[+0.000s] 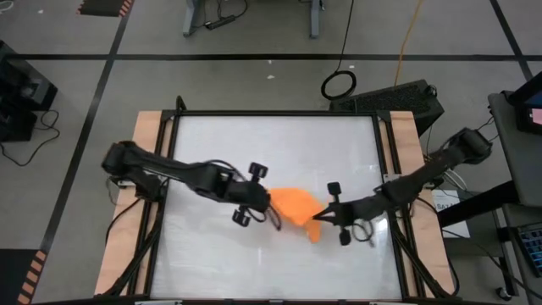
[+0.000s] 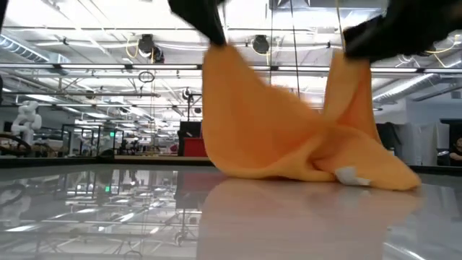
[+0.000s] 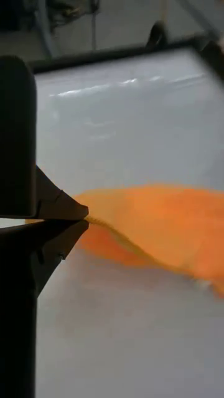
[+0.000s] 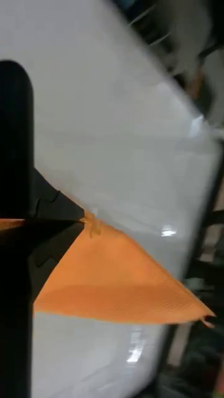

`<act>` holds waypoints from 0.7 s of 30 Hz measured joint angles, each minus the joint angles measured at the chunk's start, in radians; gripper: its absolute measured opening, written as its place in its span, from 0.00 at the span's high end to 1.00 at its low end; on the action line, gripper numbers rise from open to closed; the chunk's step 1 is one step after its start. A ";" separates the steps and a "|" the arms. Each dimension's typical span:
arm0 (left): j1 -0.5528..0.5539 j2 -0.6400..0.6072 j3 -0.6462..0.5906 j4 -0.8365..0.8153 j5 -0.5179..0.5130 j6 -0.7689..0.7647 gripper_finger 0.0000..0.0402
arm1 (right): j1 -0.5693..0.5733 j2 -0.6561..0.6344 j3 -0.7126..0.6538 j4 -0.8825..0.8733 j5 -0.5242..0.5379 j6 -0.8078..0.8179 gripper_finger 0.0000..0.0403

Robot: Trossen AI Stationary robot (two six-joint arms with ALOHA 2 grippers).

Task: Roll towel
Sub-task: Fold the orange microfiber cloth

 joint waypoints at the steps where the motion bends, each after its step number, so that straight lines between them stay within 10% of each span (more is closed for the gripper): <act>1: -0.011 -0.030 0.000 0.002 -0.005 -0.009 0.99 | 0.013 -0.038 0.000 -0.002 0.000 -0.017 1.00; 10: -0.153 -0.236 0.000 0.110 -0.101 0.011 1.00 | 0.140 -0.330 0.029 0.003 0.000 -0.188 1.00; 21: -0.226 -0.297 0.002 0.172 -0.393 0.195 1.00 | 0.205 -0.385 0.213 -0.208 0.128 -0.381 1.00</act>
